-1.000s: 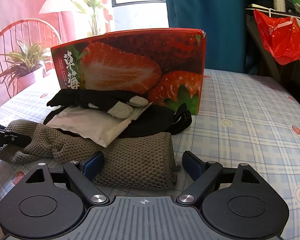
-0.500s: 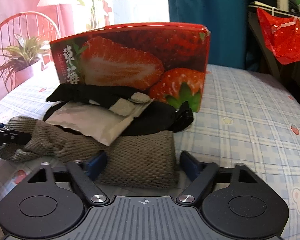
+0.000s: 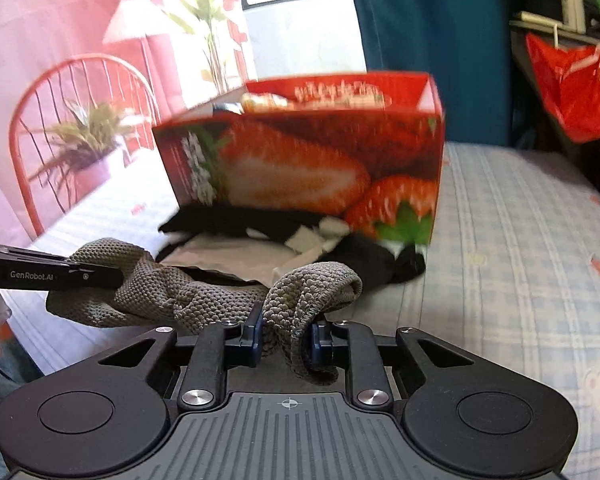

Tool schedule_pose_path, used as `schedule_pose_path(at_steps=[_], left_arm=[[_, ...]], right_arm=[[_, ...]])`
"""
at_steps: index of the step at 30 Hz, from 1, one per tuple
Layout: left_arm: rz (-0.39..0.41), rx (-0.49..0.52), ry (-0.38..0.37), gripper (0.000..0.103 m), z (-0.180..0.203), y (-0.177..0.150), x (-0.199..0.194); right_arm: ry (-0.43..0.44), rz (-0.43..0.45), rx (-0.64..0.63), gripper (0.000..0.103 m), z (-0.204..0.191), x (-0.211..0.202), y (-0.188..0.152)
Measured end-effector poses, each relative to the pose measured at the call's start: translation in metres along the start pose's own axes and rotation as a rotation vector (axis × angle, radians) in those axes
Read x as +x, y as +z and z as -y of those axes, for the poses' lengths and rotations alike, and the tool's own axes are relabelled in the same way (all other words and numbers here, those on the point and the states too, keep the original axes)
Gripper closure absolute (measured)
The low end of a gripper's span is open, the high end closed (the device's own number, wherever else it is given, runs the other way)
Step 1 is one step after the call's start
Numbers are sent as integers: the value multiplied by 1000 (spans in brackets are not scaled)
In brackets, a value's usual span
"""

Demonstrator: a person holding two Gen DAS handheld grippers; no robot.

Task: Organize soft objects
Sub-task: 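Close the left gripper on one cloth end while the right gripper closes on the other, then carry the grey knit cloth with both grippers and lower it into the box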

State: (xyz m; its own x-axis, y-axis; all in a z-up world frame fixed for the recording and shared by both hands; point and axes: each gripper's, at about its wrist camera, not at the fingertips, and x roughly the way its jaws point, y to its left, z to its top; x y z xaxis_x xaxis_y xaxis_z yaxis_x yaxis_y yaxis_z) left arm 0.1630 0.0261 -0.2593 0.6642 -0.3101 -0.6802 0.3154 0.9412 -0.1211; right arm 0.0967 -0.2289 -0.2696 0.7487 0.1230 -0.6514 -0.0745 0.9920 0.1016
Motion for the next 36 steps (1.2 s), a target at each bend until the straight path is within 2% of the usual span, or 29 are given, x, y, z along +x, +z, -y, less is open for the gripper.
schedule_pose_path(at_steps=[10,16,20,26,30,36], left_arm=[[244,17,-24,90,3,56,-57],[322,12,-27,90,8,79,-73],[318,28,-27,90,13,93,-66],[319,140,-43,90,17,138,-38],[250,153,-72,90,18,169,-6],[122,182,-67,90,23,187,50]], right_arm=[[44,123,24,84,-3,-31,51],[52,206,-4,83,-7,-43,86],[33,212,-39,84,-5,-37,106],[32,151,-39,84,14,-16,153],[-9,100,-103,84,20,9,181],[-30,-39,-61,83,34,61,198]])
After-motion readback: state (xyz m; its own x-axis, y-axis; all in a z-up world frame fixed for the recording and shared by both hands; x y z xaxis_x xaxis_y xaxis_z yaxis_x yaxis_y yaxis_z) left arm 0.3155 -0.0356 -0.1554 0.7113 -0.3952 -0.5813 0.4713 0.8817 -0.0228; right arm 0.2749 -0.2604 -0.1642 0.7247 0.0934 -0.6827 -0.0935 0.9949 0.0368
